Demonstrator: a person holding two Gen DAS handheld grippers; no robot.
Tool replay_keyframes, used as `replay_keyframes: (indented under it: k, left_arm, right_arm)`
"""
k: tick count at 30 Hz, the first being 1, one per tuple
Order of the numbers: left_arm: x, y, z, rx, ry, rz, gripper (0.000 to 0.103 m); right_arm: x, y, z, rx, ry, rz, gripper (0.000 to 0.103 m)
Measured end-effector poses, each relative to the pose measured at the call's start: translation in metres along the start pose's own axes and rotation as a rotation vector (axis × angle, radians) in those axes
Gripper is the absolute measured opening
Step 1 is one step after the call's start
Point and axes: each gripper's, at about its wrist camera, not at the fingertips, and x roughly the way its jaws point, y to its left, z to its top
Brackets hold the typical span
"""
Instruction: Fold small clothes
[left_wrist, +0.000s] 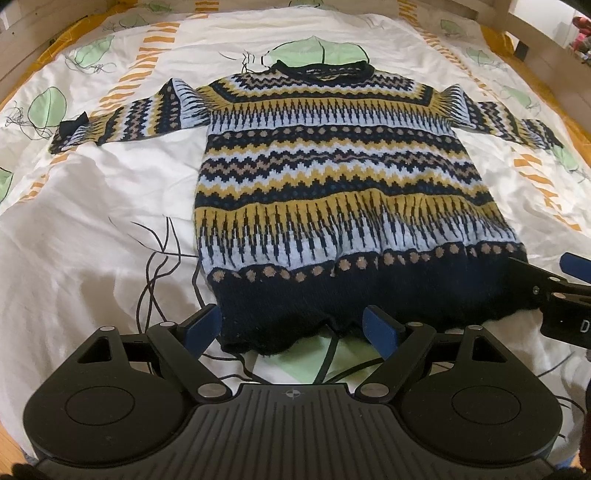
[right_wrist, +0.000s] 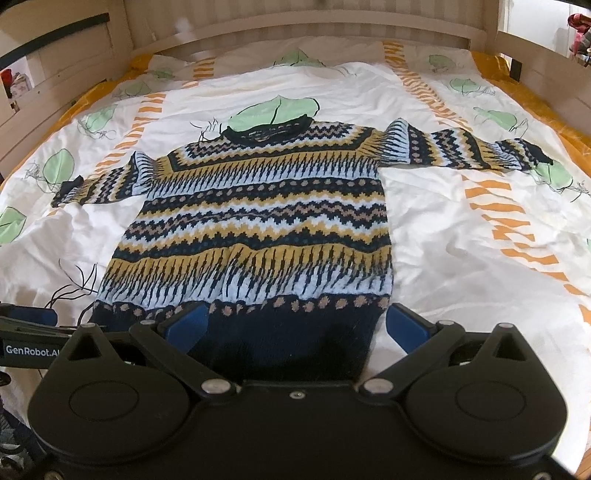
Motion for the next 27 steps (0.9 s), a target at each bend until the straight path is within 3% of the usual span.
replay_keyframes:
  k: [10, 12, 19, 27]
  left_arm:
    - [0.005, 0.006, 0.002, -0.03, 0.011, -0.034, 0.079]
    - [0.007, 0.009, 0.002, -0.048, 0.015, -0.073, 0.068]
    - [0.017, 0.033, 0.008, -0.174, 0.008, -0.187, 0.067]
    - [0.021, 0.041, 0.041, -0.13, -0.072, -0.153, 0.067]
  right_arm:
    - [0.012, -0.001, 0.0, 0.009, 0.052, 0.018, 0.102]
    - [0.015, -0.001, 0.0, 0.01, 0.065, 0.034, 0.102]
    - [0.034, -0.004, 0.005, 0.027, 0.133, 0.096, 0.102]
    - [0.053, -0.02, 0.029, 0.075, 0.164, 0.125, 0.102]
